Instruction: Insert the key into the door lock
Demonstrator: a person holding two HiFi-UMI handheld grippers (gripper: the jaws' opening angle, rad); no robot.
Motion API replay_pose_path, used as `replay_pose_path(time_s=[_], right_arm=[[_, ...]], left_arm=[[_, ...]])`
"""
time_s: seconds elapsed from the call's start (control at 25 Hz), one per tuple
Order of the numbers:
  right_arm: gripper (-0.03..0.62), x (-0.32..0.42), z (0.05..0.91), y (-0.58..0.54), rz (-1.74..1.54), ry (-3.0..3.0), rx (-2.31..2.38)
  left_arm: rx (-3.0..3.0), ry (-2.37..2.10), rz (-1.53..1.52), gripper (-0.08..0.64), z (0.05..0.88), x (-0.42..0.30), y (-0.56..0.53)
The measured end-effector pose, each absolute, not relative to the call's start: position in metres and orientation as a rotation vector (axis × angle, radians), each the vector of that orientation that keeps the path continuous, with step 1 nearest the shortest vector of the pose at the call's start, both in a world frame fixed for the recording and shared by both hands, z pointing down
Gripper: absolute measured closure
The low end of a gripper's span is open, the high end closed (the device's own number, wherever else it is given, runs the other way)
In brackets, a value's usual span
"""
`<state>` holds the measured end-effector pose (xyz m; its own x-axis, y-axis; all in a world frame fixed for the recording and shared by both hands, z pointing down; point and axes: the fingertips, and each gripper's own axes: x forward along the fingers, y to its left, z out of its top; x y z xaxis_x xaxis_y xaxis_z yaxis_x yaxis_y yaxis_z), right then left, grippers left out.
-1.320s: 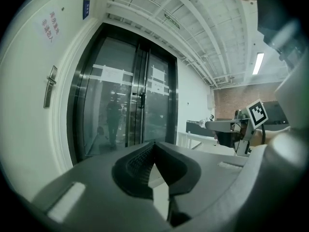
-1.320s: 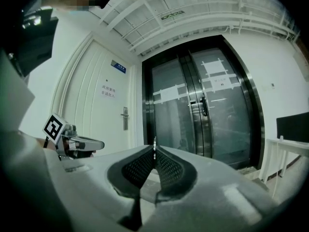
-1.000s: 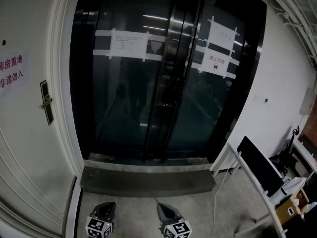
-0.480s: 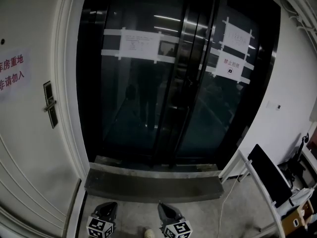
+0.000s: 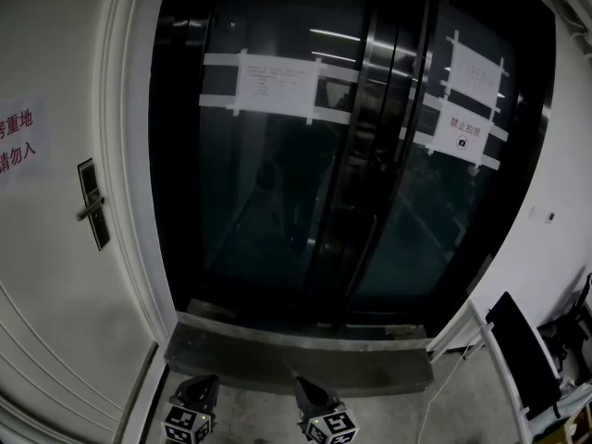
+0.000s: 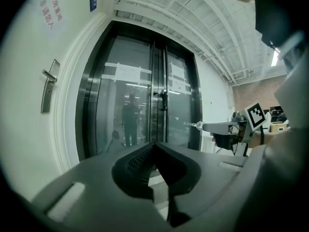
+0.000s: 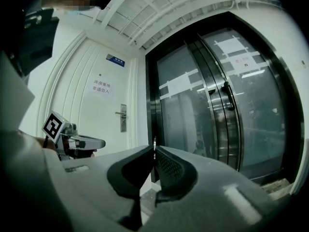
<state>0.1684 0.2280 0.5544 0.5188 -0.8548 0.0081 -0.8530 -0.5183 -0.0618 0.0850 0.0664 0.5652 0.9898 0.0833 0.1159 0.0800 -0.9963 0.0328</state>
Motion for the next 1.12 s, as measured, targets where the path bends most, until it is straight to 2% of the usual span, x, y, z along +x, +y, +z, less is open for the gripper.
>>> replay_pose_path(time_s=[0.64, 1.12], right_arm=[[0.582, 0.299, 0.55, 0.172, -0.057, 1.745, -2.544], [0.581, 0.328, 0.554, 0.118, -0.083, 1.864, -2.43]], left_arm=[[3.099, -0.15, 0.154, 0.558, 0.564, 0.188, 0.025], [3.085, -0.312, 0.182, 0.558, 0.568, 0.204, -0.015]])
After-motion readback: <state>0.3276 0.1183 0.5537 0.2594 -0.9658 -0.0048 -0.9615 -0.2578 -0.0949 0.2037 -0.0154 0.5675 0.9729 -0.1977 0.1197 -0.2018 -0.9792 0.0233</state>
